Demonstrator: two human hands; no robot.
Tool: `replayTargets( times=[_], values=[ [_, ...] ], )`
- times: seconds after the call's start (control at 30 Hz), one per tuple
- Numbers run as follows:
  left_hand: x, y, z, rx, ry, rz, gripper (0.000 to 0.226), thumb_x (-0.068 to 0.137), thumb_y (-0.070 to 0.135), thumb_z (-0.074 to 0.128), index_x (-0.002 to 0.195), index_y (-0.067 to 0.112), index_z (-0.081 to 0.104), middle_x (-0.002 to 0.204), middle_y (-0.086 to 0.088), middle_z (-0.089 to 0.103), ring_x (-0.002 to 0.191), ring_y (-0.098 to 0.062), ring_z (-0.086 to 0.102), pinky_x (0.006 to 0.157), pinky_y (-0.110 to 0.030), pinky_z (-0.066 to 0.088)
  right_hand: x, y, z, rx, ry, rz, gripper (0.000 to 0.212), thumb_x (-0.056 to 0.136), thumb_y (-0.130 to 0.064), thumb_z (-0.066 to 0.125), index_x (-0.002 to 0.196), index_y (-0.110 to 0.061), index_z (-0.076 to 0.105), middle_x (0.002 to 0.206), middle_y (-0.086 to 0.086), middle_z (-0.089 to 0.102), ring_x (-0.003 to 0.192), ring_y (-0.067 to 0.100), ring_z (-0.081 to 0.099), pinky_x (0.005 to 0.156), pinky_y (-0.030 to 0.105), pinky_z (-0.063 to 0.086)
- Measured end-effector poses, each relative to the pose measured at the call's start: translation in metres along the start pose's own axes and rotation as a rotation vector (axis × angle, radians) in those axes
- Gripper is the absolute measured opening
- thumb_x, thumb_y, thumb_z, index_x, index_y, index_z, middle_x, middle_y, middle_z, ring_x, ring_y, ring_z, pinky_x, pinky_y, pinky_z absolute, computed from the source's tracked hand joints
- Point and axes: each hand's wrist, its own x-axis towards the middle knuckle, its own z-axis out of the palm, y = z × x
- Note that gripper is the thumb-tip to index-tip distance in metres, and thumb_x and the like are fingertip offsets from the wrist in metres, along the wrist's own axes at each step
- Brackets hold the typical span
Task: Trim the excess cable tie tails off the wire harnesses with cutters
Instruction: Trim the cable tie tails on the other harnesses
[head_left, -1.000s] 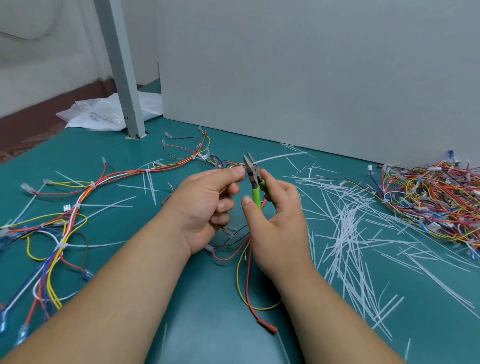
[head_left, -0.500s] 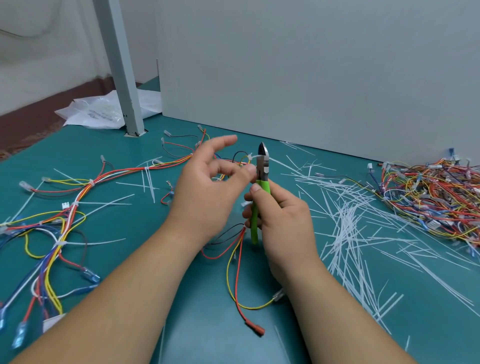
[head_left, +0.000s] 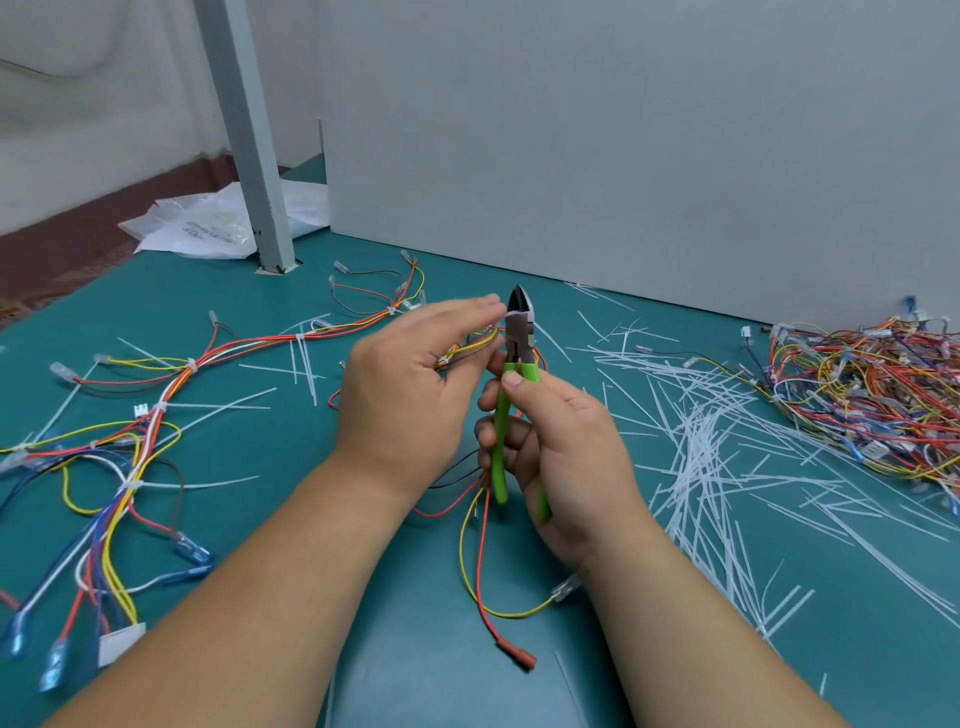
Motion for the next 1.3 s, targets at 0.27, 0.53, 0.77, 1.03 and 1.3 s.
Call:
replayTargets(
  times=[0.27,0.53,0.77,1.03,1.3],
  values=[
    [-0.0021,0.0022,-0.0002,-0.002,0.036,0.009,0.016,0.092,0.011,0.073,0.106,0.017,0.079,0.091,0.005,0.070,0.075,0.003,0.060,0.070,-0.013,0.046,-0.0030,0.0016,0.0008,-0.230,0.126,-0.110,0.021,0.083,-0.032,0.067,0.098,-0.032,0.081,0.079,0.002,0.063,0.072,0.015,0.059,0.066,0.031,0.048],
    [-0.0017,0.0035,0.0004,-0.069,-0.006,-0.021,0.020,0.092,0.008,0.072,0.108,0.018,0.078,0.091,0.007,0.070,0.085,-0.003,0.065,0.076,-0.015,0.048,-0.0066,0.0007,0.0039,-0.378,0.132,-0.220,0.020,0.090,-0.041,0.061,0.089,-0.054,0.076,0.077,0.017,0.057,0.071,0.016,0.049,0.064,0.032,0.040],
    [0.0016,0.0088,-0.0001,-0.211,0.026,-0.247,0.026,0.086,0.015,0.079,0.088,0.041,0.073,0.083,0.015,0.075,0.075,-0.016,0.067,0.070,-0.026,0.055,-0.0037,0.0021,0.0021,-0.353,0.152,-0.208,0.018,0.089,-0.038,0.063,0.083,-0.047,0.078,0.069,-0.003,0.055,0.064,0.015,0.046,0.057,0.019,0.044],
    [-0.0004,0.0065,0.0024,-0.164,-0.040,-0.189,0.015,0.091,0.010,0.072,0.096,0.024,0.077,0.089,0.009,0.072,0.080,-0.010,0.064,0.072,-0.015,0.045,-0.0057,0.0013,0.0026,-0.335,0.109,-0.183,0.018,0.089,-0.039,0.062,0.088,-0.050,0.077,0.081,0.000,0.060,0.077,0.016,0.055,0.071,0.031,0.045],
    [0.0010,0.0098,0.0011,-0.224,-0.005,-0.193,0.032,0.088,0.010,0.076,0.091,0.042,0.072,0.088,0.014,0.073,0.086,-0.006,0.068,0.075,-0.013,0.047,-0.0042,0.0043,0.0031,-0.331,0.166,-0.191,0.018,0.090,-0.036,0.063,0.078,-0.035,0.077,0.069,-0.004,0.062,0.064,0.013,0.055,0.058,0.020,0.047]
  ],
)
